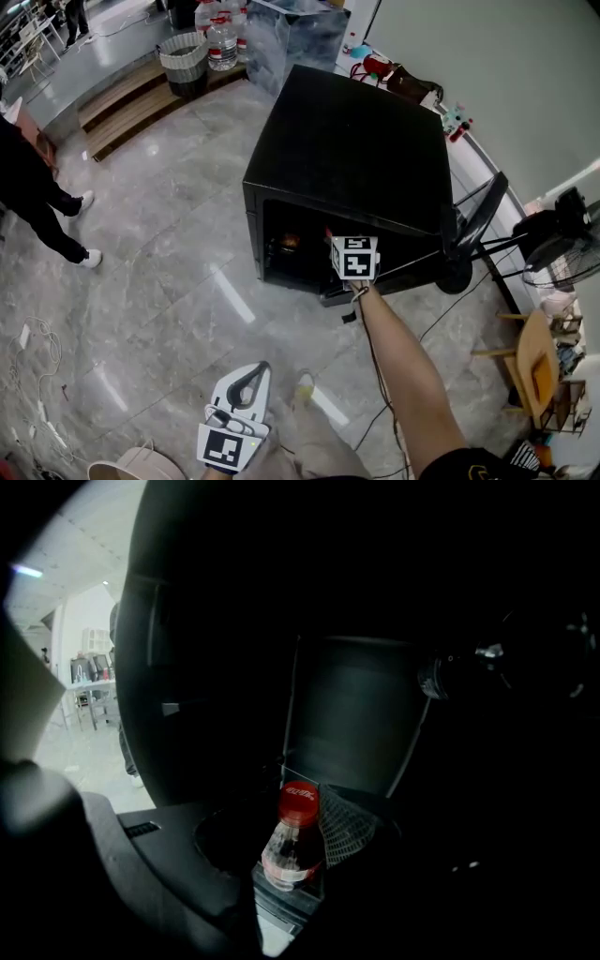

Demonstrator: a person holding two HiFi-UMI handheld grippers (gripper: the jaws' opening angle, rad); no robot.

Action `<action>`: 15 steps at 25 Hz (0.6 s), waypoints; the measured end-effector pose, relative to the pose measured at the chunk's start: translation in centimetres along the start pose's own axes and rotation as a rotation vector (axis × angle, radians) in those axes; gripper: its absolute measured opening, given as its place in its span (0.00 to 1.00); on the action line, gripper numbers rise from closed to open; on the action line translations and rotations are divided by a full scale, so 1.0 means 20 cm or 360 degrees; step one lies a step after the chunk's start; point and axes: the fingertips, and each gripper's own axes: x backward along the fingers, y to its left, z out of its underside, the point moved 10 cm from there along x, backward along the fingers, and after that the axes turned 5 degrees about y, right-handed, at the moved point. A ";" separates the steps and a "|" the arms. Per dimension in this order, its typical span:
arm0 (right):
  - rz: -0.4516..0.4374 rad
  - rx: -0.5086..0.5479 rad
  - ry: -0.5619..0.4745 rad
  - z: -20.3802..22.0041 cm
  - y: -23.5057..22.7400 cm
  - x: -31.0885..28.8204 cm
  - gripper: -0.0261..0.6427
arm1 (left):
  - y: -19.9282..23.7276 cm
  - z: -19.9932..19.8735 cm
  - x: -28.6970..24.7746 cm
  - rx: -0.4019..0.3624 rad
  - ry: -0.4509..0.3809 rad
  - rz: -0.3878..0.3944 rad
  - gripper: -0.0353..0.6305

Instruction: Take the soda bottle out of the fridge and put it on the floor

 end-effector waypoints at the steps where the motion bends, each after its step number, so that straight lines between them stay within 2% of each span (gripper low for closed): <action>1: -0.0008 0.0000 -0.0003 0.00 0.01 0.01 0.23 | 0.00 0.00 0.00 0.0001 0.0001 0.0005 0.08; 6: -0.0060 0.0047 -0.0041 -0.01 0.05 0.10 0.23 | 0.00 0.01 0.02 0.0030 -0.0025 0.0014 0.08; 15: -0.0263 0.0136 -0.0081 0.01 0.22 0.31 0.23 | -0.01 0.05 0.04 0.0024 -0.0020 0.0031 0.08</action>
